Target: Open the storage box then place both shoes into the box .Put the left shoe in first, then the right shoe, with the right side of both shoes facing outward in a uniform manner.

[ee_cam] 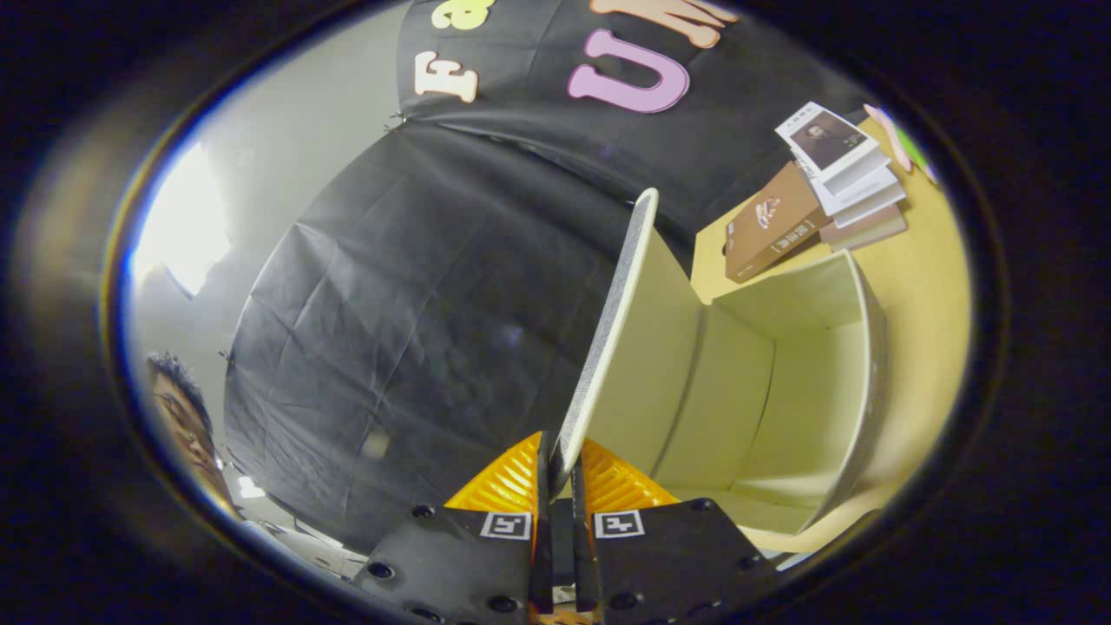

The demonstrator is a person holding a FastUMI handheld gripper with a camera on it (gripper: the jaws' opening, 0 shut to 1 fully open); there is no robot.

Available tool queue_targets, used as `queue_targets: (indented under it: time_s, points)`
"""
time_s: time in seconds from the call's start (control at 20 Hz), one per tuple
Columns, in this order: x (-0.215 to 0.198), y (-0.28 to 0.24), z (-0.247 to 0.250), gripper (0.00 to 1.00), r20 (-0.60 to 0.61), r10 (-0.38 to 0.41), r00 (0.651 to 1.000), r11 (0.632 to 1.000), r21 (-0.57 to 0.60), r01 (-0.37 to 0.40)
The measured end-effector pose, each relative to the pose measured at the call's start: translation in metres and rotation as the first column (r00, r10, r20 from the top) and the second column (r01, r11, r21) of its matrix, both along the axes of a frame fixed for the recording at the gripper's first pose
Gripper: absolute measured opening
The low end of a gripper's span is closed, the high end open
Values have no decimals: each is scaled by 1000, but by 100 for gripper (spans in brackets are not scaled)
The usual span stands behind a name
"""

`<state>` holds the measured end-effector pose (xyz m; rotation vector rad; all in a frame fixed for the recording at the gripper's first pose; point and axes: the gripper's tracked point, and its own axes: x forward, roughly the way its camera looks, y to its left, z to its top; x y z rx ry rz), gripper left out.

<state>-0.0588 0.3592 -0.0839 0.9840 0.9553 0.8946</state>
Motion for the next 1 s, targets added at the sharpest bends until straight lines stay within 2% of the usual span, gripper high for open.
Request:
queue_targets:
  time_s: [0.5, 1.0]
  points:
    - [-9, 93, 11, 13, 191, 105, 976, 989, -118, -83]
    - [-28, 172, -23, 13, 215, 211, 954, 970, -169, -177]
